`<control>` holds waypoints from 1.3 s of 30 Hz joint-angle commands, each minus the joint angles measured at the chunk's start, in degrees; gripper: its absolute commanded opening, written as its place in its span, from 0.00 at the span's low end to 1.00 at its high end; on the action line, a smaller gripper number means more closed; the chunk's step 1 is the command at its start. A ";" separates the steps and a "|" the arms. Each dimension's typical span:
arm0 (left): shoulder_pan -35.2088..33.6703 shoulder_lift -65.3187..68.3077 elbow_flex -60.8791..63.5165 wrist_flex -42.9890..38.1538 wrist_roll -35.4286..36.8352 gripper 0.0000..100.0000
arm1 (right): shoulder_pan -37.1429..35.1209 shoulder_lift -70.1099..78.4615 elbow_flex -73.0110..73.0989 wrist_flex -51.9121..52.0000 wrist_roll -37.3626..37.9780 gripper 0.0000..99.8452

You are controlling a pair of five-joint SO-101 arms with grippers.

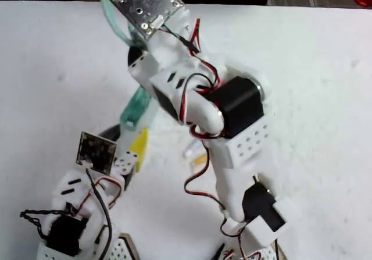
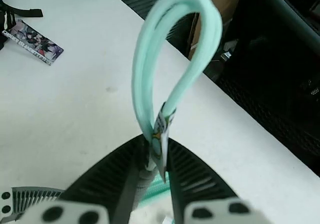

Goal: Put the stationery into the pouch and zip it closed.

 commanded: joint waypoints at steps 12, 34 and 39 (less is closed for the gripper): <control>0.48 0.57 0.53 -0.88 -0.09 0.02 | 6.64 4.09 0.26 -15.34 -0.35 0.02; 0.48 0.57 0.53 -0.70 -0.09 0.02 | 19.38 16.48 -0.26 -27.03 -0.44 0.02; 0.57 0.57 1.49 -1.05 -0.18 0.02 | 20.35 17.71 -0.26 -28.62 -0.44 0.02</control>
